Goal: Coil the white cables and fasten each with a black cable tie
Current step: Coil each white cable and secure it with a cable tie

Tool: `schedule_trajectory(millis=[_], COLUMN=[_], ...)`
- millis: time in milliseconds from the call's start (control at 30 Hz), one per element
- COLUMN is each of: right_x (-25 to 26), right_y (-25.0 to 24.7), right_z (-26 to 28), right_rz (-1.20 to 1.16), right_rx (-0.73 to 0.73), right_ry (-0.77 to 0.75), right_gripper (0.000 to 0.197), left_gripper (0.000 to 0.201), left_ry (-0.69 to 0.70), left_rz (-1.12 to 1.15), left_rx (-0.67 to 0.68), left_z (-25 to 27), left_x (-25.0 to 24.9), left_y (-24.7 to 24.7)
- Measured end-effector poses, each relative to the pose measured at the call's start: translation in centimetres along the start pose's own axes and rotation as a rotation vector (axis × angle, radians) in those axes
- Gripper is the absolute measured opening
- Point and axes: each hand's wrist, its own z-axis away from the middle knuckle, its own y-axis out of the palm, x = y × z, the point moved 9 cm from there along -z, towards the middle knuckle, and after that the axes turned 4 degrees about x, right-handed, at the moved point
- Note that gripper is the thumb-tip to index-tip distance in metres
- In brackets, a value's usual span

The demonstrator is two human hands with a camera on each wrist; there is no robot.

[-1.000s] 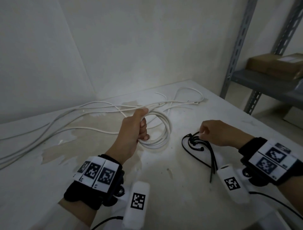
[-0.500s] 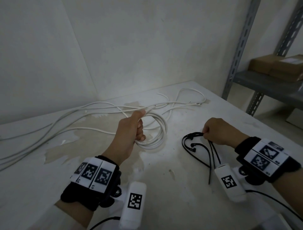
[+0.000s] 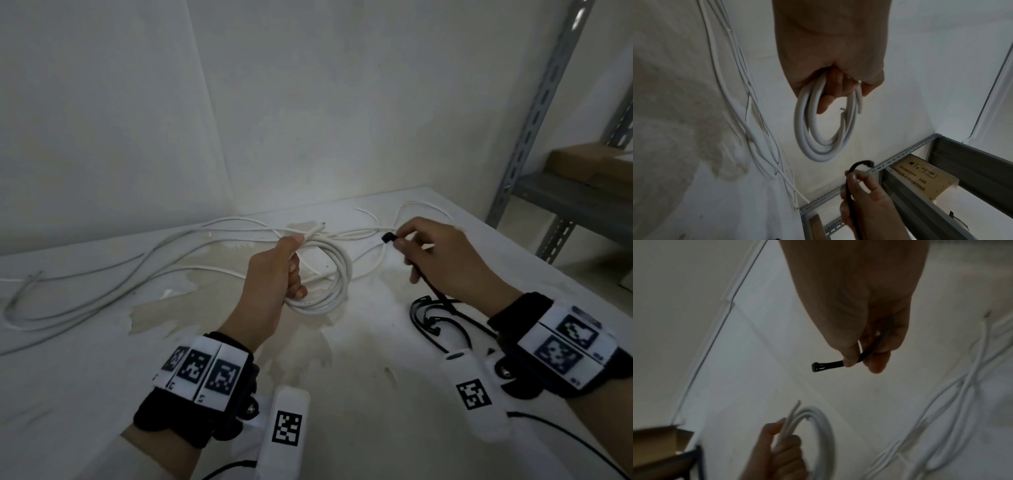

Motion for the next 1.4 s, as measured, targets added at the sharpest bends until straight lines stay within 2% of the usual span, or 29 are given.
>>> schedule_trajectory(millis=[200,333,467,600,633,767,933,1167,1300,1333,1400], right_x=[6.1,8.2,8.9,10.1,10.4,11.4,11.7,12.1,12.9,13.0,13.4], right_y=[6.5,9.5,11.3,12.5,12.7,13.3,14.0,14.9,15.2,15.4,15.8], right_z=[0.1,-0.3,-0.8,-1.1,-1.1,-0.9,-0.9,-0.3,0.2,0.3,0.7], right_rz=[-0.260,-0.307,-0.319,-0.304,-0.318,-0.467,-0.680,-0.852,-0.737,-0.684,-0.593], right_rx=[0.182,0.176,0.121,0.123,0.116,0.087,0.062,0.137,0.211,0.245,0.326], right_ry=[-0.095,-0.087,-0.012,0.002,0.000,-0.009,0.004,0.013,-0.087,-0.119,-0.207], right_gripper=[0.017,0.009,0.021,0.025,0.026,0.030,0.032,0.026,0.013,0.015,0.038], left_gripper=[0.043,0.047,0.036,0.008,0.004,0.015,0.015,0.012,0.011,0.011,0.013], left_ry=[0.082,0.155,0.240,0.329,0.330,0.297,0.290,0.259,0.267,0.268,0.276], left_rz=[0.024,0.027,-0.040,-0.076,-0.084,-0.111,-0.064,0.001,0.058,0.072,0.094], left_rx=[-0.134,-0.213,-0.265,-0.292,-0.294,-0.259,-0.208,-0.195,-0.177,-0.175,-0.174], left_z=[0.4,0.8,1.6,2.2,2.2,2.0,2.0,1.9,2.0,2.0,2.0], left_x=[-1.2,-2.0,-2.9,-3.5,-3.5,-3.0,-3.0,-2.9,-3.4,-3.5,-3.7], left_y=[-3.8,-6.3,-7.7,-8.8,-9.0,-9.1,-9.3,-10.2,-10.3,-10.4,-10.8])
